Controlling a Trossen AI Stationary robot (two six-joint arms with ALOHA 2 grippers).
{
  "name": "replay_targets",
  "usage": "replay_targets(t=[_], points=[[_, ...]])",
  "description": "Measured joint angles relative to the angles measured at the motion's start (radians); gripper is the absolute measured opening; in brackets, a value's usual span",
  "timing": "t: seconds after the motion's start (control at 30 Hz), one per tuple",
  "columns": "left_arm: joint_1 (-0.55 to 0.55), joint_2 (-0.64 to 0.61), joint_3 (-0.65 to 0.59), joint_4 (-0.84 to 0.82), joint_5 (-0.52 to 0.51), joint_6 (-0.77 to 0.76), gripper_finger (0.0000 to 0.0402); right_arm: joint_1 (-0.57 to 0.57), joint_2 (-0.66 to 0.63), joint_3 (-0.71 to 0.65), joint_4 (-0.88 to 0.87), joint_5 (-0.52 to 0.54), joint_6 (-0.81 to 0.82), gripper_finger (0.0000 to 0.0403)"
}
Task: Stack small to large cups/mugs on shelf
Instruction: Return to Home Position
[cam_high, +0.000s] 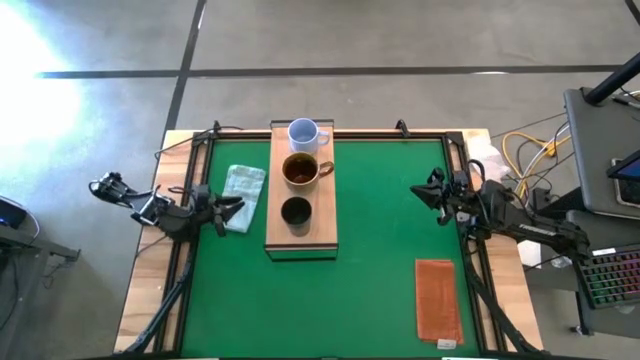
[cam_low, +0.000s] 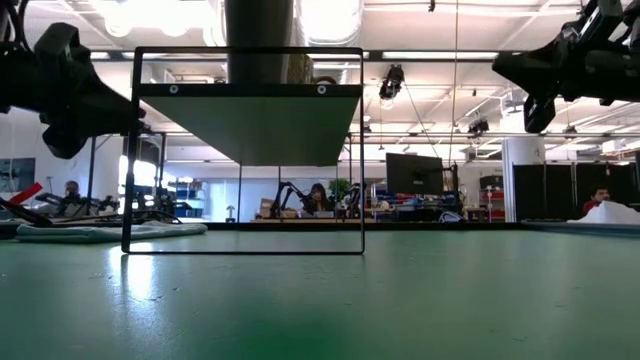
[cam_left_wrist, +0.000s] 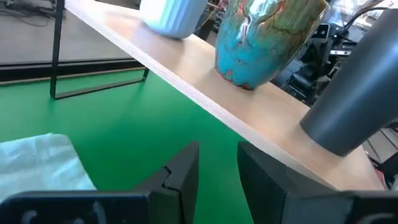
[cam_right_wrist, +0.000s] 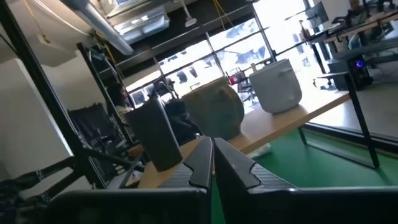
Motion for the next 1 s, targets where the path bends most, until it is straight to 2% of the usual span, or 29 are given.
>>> replay_targets(t=[1.0], points=[[0.000,0.023,-0.023,0.033,0.006,0.000,0.0096,0.000,0.007,0.000,-0.001,0.000,0.001,0.0009]])
